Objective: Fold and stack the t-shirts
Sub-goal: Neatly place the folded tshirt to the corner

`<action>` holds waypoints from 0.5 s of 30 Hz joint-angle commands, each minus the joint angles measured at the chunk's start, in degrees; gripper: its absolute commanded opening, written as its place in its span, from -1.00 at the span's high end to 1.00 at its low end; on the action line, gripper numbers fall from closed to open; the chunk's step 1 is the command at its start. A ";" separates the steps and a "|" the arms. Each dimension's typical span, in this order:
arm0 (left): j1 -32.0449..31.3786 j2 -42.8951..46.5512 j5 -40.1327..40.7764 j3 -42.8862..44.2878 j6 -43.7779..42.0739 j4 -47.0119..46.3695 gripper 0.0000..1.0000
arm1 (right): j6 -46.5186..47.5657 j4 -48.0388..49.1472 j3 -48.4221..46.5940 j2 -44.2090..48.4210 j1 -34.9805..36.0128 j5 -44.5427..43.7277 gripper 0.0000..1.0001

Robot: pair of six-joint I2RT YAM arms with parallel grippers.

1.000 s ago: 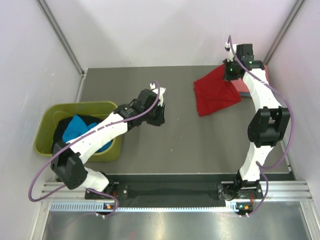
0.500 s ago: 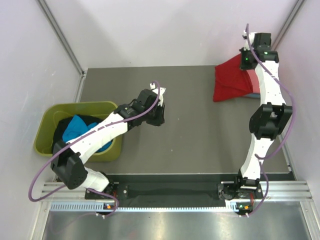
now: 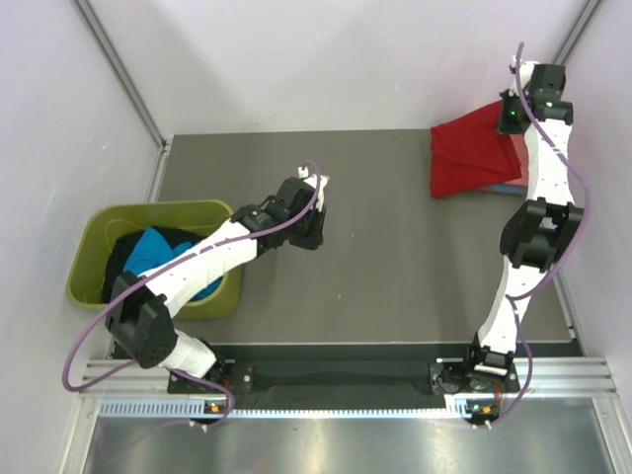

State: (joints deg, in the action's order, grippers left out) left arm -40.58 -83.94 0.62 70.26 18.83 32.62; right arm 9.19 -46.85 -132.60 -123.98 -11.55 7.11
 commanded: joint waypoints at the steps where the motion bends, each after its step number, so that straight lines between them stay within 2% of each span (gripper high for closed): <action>1: 0.06 -0.78 1.05 0.40 -0.90 -0.19 0.46 | -1.98 6.06 -4.42 -2.57 -3.12 2.20 1.00; 10: 0.06 -3.07 2.19 1.29 -1.08 0.69 0.46 | -1.98 14.06 -3.63 -6.27 -4.71 2.21 1.00; 15: 0.06 -4.04 2.01 1.72 -0.90 0.60 0.46 | -3.30 18.09 0.92 -3.21 -4.97 2.90 1.00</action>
State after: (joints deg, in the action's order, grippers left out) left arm -40.58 -87.53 1.96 70.28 18.46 33.52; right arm 6.98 -37.19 -133.32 -131.22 -16.25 9.39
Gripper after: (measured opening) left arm 0.268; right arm 0.033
